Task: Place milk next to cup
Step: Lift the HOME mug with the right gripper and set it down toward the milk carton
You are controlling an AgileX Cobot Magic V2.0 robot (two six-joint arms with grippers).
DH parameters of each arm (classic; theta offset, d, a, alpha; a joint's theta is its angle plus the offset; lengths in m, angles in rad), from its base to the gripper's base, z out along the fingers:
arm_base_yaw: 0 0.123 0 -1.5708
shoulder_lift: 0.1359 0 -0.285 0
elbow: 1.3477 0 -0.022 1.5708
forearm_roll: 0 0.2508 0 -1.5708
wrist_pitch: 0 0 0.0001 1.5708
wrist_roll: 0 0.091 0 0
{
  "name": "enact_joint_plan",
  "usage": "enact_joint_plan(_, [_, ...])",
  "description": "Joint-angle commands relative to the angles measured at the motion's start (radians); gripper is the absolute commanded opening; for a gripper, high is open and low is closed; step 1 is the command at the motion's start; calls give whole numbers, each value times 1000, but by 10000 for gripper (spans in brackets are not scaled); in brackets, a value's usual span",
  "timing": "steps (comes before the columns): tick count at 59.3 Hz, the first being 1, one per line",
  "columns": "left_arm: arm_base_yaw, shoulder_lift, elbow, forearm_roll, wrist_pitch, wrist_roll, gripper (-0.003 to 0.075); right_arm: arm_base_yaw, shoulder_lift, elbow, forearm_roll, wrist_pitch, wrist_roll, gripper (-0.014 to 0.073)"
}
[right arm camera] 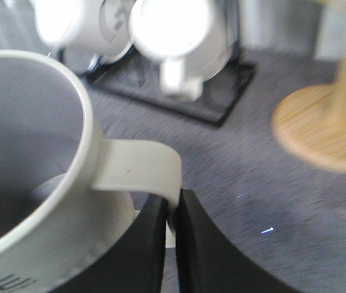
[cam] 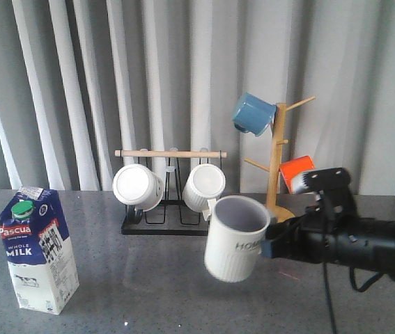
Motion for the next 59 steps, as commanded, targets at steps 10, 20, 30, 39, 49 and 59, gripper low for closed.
enact_joint_plan(10, [-2,15,-31,-5,-56,0,391,127,-2,-26,-134,-182,206,-1])
enact_joint_plan(20, [-2,15,-31,-5,-41,0,391,123,4,-14,-232,-170,299,-1])
enact_joint_plan(30, [-2,15,-31,-4,-35,0,391,123,39,28,-280,-145,357,1])
enact_joint_plan(39, [-2,15,-31,-4,-35,0,391,123,41,67,-284,-157,352,22])
enact_joint_plan(49, [-2,15,-31,-4,-35,-1,391,122,38,67,-304,-106,348,118])
enact_joint_plan(59, [-2,15,-31,-4,-34,-1,391,122,36,67,-313,-100,362,302])
